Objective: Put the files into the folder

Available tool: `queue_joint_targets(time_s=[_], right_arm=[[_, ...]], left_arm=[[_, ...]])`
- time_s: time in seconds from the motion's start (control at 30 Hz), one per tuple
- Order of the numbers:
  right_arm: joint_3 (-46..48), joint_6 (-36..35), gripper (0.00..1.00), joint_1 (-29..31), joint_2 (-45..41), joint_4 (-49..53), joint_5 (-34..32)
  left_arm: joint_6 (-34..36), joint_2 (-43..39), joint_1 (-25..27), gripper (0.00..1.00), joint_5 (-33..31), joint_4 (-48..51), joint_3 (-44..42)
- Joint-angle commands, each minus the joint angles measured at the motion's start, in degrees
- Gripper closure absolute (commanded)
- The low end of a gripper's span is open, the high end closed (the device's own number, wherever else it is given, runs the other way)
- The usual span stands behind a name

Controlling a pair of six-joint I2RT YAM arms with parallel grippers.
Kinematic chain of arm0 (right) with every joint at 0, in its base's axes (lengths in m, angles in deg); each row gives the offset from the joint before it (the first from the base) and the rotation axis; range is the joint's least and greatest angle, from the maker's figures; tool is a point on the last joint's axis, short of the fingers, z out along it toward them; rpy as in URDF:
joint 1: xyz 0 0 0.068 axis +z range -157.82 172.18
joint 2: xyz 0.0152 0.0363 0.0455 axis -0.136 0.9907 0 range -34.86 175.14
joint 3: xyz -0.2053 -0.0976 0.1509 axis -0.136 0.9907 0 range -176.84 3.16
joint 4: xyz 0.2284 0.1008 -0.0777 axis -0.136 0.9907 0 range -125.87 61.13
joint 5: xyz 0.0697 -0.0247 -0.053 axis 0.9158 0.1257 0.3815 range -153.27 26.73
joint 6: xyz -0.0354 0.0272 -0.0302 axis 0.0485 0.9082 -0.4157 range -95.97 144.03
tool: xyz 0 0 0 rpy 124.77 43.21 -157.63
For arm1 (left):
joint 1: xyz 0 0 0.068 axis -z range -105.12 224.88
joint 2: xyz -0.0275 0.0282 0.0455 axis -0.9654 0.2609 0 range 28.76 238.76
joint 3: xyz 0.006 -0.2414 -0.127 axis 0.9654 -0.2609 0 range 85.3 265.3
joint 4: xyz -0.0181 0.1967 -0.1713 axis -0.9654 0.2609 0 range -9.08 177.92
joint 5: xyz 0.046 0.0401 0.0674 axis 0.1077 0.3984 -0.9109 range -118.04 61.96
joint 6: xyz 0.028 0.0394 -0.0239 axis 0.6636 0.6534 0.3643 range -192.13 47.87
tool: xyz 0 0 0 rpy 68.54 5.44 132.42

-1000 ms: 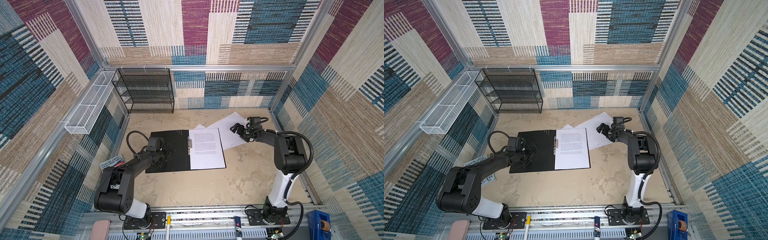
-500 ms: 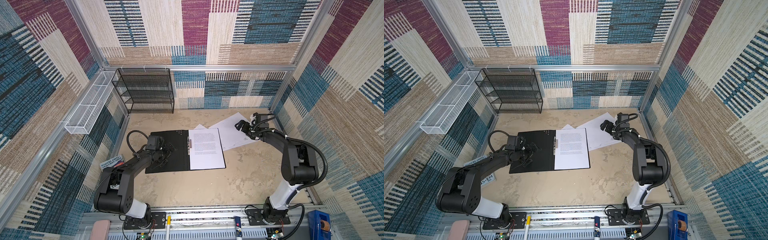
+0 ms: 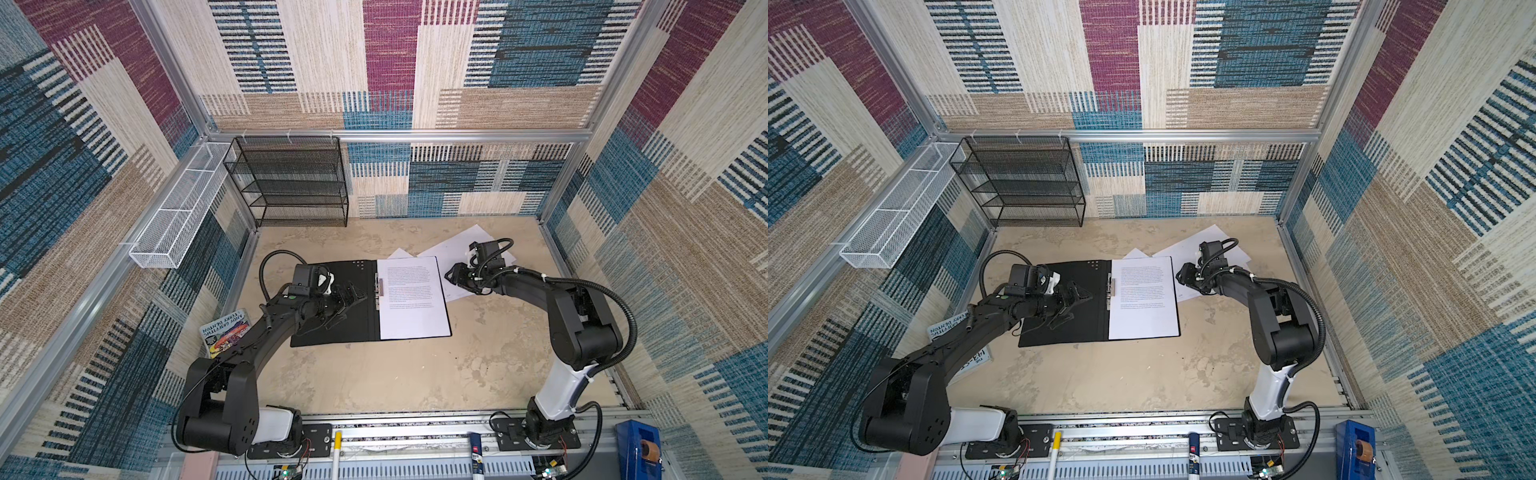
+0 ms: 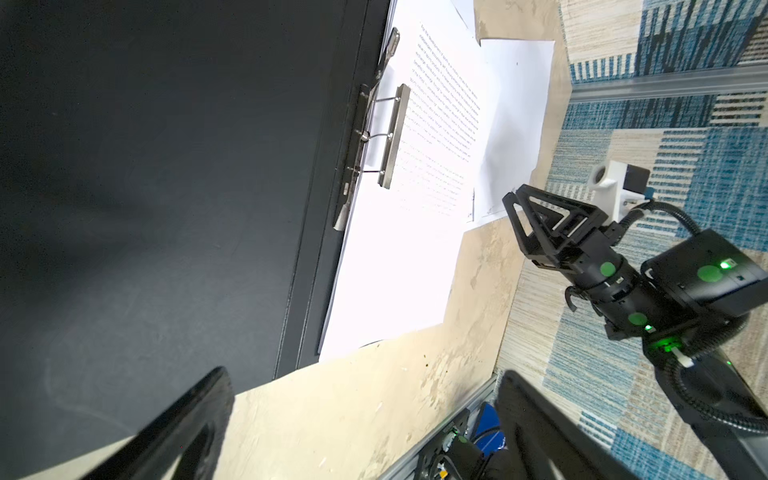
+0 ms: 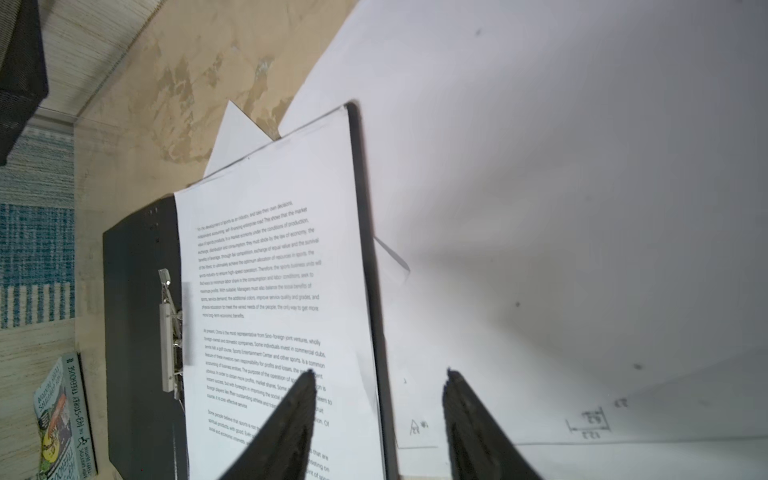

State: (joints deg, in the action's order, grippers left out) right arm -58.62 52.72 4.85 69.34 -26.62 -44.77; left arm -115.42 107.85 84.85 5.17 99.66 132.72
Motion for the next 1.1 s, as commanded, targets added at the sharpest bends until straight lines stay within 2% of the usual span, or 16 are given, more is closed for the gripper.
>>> queue_joint_targets(time_s=[0.0,0.23,0.33,0.63,0.83,0.97,1.07], right_arm=[[0.94,0.67,0.57,1.07,0.45,-1.48,0.47],[5.33,0.16,0.64,1.49,1.06,-0.15,0.78],[8.51,0.8,0.67,0.24,0.22,-0.74,3.82],[20.01,5.02,0.66,-6.54,-10.18,-2.62,5.91],[24.92,4.41,0.65,-12.6,-18.39,-0.02,8.1],[22.61,2.72,0.63,-13.81,-24.32,4.97,4.51],[19.33,1.7,0.51,-13.81,-26.24,7.09,3.12]], left_arm=[[0.4,2.08,0.04,0.01,2.37,-0.27,-1.39],[-1.39,5.27,0.09,0.01,4.11,-4.77,-2.24],[-0.56,5.72,0.06,0.01,4.55,-3.95,-1.78],[-0.85,6.6,-0.92,0.01,3.59,-3.16,-2.6],[-2.4,6.76,-1.45,0.01,5.35,-4.95,-2.21],[-1.99,6.08,-1.43,0.01,7.53,-5.36,-1.32],[-0.38,4.57,-1.3,0.01,9.03,-4.6,-0.86]])
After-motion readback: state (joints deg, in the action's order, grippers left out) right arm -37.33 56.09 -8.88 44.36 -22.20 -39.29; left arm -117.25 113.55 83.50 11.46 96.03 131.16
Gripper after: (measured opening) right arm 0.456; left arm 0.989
